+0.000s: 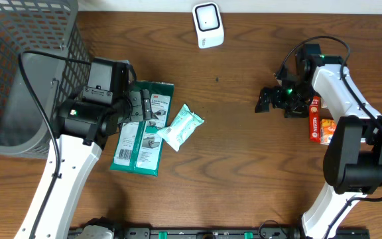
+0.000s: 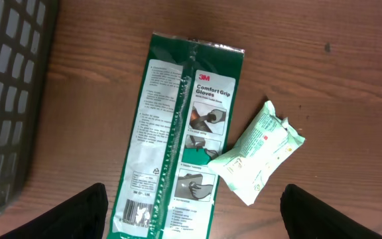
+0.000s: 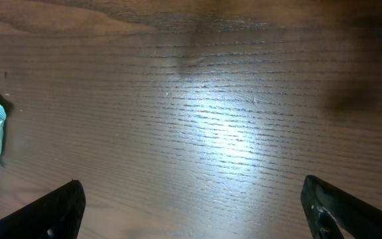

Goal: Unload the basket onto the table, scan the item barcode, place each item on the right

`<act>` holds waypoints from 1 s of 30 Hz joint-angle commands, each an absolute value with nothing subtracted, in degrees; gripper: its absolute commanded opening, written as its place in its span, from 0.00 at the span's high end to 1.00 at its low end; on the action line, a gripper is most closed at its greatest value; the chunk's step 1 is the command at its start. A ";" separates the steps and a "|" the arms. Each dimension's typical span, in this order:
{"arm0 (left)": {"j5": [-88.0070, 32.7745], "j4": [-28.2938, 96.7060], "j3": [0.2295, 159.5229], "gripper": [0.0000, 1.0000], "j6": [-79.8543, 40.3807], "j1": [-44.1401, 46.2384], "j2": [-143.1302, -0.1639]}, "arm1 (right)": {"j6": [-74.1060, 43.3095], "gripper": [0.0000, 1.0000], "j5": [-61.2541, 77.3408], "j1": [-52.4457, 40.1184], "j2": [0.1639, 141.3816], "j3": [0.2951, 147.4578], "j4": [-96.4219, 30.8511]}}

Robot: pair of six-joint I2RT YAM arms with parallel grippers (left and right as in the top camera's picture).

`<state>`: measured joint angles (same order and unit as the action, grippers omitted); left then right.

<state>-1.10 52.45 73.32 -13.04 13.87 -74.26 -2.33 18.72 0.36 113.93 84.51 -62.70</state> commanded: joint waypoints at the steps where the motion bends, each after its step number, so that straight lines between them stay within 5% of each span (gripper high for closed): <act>1: -0.38 52.49 74.06 0.16 -12.25 13.56 -74.48 | -1.63 0.01 19.77 -0.21 113.14 84.23 -62.54; 11: -0.40 52.49 74.06 0.16 -12.25 13.56 -74.48 | -2.09 0.01 21.65 -0.21 113.14 84.23 -61.47; 18: -0.38 52.49 74.06 0.16 -12.25 13.56 -74.48 | -4.19 0.01 35.92 -0.34 113.14 84.20 -59.07; 22: -0.40 52.49 74.06 0.16 -12.25 13.56 -74.48 | -9.80 0.71 39.33 -2.33 113.16 83.94 -56.93; 24: -0.40 52.49 74.06 0.16 -12.25 13.56 -74.48 | -15.51 0.92 39.24 -4.62 113.19 83.90 -55.11; 28: -0.40 52.49 74.06 0.16 -12.25 13.56 -74.48 | -26.65 0.96 33.54 -12.23 113.19 83.61 -48.73; 30: -0.38 52.49 74.06 0.16 -12.25 13.56 -74.48 | -34.63 0.83 26.98 -17.17 113.27 83.59 -45.95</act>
<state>-1.10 52.47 73.32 -13.04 13.87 -74.26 -20.29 33.47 -10.59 113.93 84.16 -47.90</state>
